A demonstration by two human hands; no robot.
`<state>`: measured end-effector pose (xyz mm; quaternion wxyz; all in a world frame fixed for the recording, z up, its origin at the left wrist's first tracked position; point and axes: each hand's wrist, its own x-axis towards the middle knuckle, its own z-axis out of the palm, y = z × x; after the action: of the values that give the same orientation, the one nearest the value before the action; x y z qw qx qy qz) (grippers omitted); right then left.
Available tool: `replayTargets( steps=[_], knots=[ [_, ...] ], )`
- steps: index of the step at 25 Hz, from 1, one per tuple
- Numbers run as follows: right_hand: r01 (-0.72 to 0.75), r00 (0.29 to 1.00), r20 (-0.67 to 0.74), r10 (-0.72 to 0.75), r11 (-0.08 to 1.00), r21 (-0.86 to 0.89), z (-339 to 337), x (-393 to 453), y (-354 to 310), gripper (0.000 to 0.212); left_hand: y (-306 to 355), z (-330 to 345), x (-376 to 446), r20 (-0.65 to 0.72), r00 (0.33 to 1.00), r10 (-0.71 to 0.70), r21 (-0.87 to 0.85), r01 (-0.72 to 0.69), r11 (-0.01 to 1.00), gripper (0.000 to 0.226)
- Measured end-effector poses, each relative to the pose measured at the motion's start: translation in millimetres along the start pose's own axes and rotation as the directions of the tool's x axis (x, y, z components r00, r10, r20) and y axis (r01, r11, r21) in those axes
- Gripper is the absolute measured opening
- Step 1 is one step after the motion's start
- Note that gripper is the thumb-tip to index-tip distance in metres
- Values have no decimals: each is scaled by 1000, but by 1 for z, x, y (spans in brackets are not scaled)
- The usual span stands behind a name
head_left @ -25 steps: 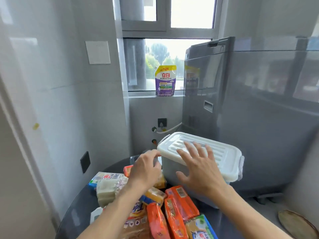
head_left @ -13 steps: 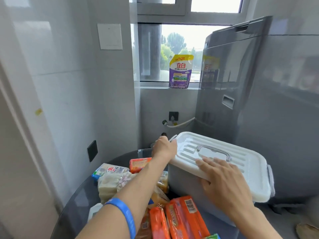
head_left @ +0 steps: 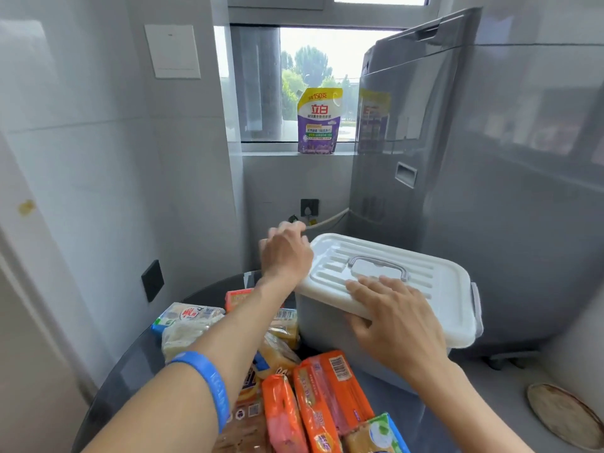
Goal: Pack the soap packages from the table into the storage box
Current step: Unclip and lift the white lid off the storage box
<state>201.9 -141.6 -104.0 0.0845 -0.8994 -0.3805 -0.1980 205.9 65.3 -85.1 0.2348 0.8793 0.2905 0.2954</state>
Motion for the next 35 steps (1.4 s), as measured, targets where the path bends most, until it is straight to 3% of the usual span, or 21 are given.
replayTargets(
  steps=[1,2,3,4,6,7,9,11,14,19,22,23,26,28,31,35],
  knots=[
    [-4,999,34,3,1000,14,-2,1,-1,48,12,0,-16,55,982,183,-52,-180,982,38],
    [2,999,54,-6,997,72,-2,2,-1,48,23,2,-31,165,942,291,-139,-270,953,42],
    [13,998,66,-24,987,158,-5,3,0,44,30,5,-46,275,900,337,-192,-292,937,46],
    [-30,997,83,0,935,353,-11,3,3,37,34,9,-57,342,876,341,-198,-288,937,50],
    [-205,974,87,210,648,733,-20,2,21,23,33,15,-70,363,874,324,-81,-316,945,53],
    [-271,930,61,364,564,780,-24,-1,35,19,33,16,-72,359,867,345,12,-374,927,51],
    [-481,803,-35,595,682,551,-24,-13,65,24,32,18,-76,375,841,390,88,-451,888,49],
    [-641,720,-16,694,674,367,-19,-24,87,35,31,20,-75,376,837,398,90,-461,883,50],
    [-740,610,177,773,475,476,-11,-29,101,40,30,24,-76,360,841,404,113,-469,876,49],
    [-642,599,234,766,285,711,-7,-25,113,43,28,27,-75,359,849,388,98,-448,888,48],
    [-635,544,331,771,121,763,1,-30,124,21,27,29,-74,336,857,391,113,-449,886,49],
    [-652,531,335,778,123,748,3,-33,124,17,27,29,-75,331,859,391,118,-449,886,49],
    [-675,625,94,775,476,565,6,-34,120,34,27,28,-75,328,860,391,66,-434,899,49],
    [-591,731,-29,682,653,473,1,-30,108,42,22,25,-77,264,899,349,43,-373,927,55],
    [-445,873,-50,485,835,324,1,-26,86,48,7,20,-84,110,975,192,106,-203,973,71],
    [-156,987,-1,159,967,201,-1,-27,68,58,2,18,-87,96,994,53,-19,-51,999,84]
  ],
)
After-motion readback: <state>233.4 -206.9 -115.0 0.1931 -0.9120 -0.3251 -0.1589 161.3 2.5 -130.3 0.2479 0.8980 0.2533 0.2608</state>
